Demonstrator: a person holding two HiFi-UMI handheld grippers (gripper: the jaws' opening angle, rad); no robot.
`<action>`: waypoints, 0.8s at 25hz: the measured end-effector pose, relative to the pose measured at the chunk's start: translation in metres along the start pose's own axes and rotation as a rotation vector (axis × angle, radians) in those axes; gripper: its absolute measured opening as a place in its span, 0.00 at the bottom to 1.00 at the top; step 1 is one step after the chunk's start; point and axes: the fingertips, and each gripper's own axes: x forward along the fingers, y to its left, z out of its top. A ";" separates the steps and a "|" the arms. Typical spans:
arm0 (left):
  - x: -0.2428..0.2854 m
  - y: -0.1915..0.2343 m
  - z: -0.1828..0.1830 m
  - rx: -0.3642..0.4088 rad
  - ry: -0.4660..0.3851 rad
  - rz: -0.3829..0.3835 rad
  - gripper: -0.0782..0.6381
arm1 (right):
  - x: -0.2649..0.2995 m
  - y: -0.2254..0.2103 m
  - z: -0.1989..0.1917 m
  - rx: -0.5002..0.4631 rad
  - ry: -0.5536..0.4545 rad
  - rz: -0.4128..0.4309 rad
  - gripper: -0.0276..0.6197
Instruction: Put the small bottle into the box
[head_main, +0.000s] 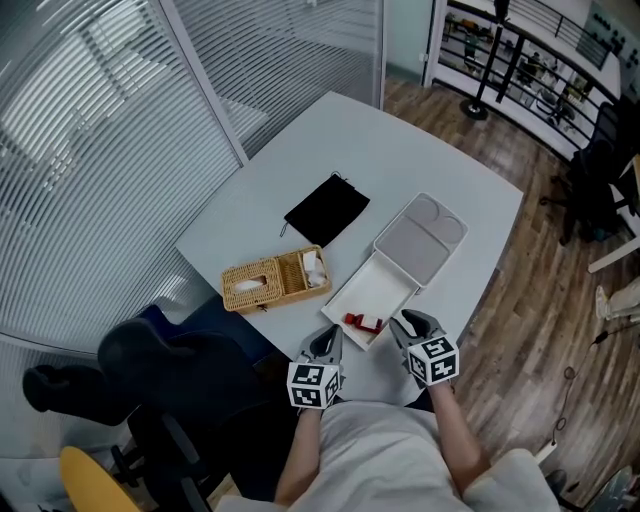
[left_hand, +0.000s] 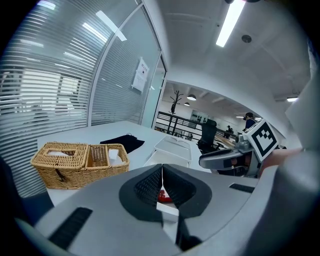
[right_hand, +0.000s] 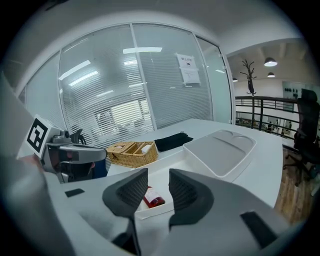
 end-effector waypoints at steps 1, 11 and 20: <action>0.000 0.000 0.000 0.000 0.000 -0.001 0.15 | 0.000 0.000 0.000 0.002 -0.001 -0.003 0.25; 0.001 -0.003 -0.001 0.034 0.009 0.001 0.15 | -0.003 -0.008 -0.005 0.013 0.000 -0.039 0.11; 0.002 0.000 -0.003 0.024 0.006 -0.004 0.15 | -0.002 -0.010 -0.006 0.032 -0.004 -0.046 0.07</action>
